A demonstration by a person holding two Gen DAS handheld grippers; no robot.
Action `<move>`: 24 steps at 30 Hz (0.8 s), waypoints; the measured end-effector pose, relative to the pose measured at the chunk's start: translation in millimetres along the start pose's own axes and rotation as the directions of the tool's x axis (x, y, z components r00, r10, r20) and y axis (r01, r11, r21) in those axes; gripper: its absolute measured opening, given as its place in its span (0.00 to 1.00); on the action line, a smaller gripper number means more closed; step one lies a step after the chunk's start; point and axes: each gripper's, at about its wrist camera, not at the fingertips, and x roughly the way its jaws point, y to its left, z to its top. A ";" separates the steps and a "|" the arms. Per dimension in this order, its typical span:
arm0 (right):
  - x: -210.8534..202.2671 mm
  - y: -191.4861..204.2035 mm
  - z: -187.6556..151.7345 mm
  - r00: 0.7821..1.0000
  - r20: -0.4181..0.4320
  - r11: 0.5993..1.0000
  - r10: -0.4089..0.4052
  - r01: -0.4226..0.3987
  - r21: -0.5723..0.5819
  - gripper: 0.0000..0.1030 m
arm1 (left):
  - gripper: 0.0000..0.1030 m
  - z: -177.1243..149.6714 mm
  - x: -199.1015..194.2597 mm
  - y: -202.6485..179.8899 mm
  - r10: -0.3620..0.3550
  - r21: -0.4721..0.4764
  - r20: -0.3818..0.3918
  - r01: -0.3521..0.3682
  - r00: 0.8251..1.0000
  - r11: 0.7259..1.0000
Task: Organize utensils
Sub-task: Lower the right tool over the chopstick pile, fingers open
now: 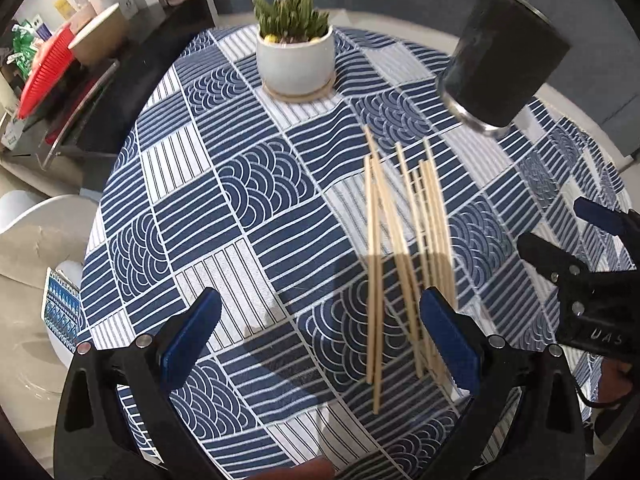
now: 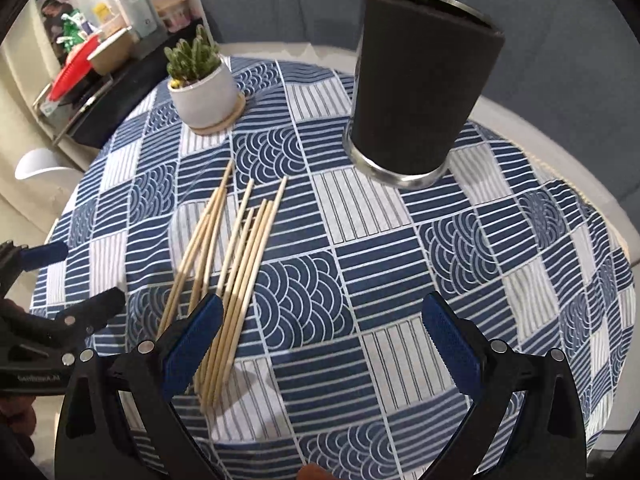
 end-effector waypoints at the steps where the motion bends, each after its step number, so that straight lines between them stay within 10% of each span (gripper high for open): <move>1: 6.3 -0.2 1.9 1.000 -0.011 1.000 0.003 -0.002 0.005 0.92 | 0.94 0.9 5.3 0.9 0.012 0.003 -0.007 -0.012 1.000 1.000; 24: 74.3 13.1 11.9 0.988 -0.153 1.000 -0.007 0.009 0.016 0.92 | 0.96 14.8 77.8 11.6 -0.037 -0.026 -0.142 0.033 0.989 0.999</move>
